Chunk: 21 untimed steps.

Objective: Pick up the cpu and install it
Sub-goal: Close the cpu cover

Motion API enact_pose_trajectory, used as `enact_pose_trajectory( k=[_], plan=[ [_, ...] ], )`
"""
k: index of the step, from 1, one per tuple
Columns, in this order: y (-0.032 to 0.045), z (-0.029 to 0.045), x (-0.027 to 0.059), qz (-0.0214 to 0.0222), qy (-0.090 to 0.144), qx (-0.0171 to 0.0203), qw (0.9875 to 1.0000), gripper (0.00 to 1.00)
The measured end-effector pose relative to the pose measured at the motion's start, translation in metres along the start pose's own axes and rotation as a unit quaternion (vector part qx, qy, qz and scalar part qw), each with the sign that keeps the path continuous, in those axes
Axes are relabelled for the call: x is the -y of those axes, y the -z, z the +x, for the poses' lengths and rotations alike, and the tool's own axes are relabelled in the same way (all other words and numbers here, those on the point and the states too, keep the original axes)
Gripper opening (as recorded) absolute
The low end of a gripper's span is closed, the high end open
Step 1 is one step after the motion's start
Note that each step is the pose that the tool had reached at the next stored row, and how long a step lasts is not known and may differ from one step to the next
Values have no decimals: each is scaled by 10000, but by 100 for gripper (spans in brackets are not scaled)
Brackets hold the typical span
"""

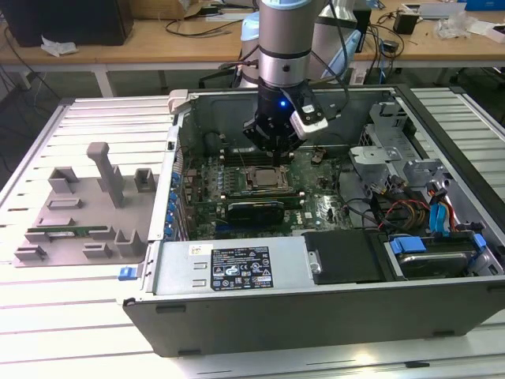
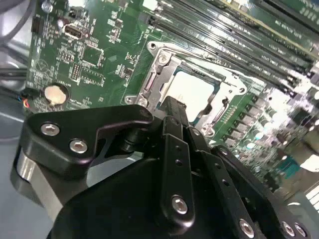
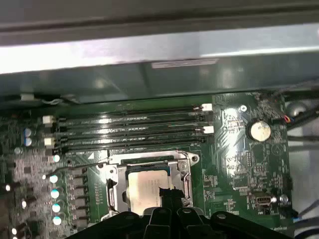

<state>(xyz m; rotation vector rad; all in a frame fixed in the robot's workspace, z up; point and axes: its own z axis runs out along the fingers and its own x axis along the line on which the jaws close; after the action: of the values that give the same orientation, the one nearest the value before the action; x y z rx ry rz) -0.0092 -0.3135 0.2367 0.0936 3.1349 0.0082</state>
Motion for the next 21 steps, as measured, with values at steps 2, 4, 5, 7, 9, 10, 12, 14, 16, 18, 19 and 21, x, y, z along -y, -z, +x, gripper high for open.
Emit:
enact_pose_trajectory(
  k=[2,4,5,7,9,10,12,14,16,18,19,21],
  plan=[
    [-1,0,0,5,164,-1,9999,11],
    [-4,1,4,4,183,1,9998,11],
    [-5,4,8,5,183,0,9998,11],
    [-14,12,15,5,184,0,9998,11],
    [-26,26,27,6,184,-1,9998,11],
    [-32,35,37,5,183,0,9998,11],
    [-42,52,56,6,184,0,9998,11],
    [-55,70,73,5,184,0,9998,11],
    [-76,108,80,5,184,0,9998,11],
    [-96,186,85,5,183,10,9998,11],
    [-105,228,87,5,184,19,9998,11],
    [-117,289,91,4,183,31,9998,11]
  ],
)
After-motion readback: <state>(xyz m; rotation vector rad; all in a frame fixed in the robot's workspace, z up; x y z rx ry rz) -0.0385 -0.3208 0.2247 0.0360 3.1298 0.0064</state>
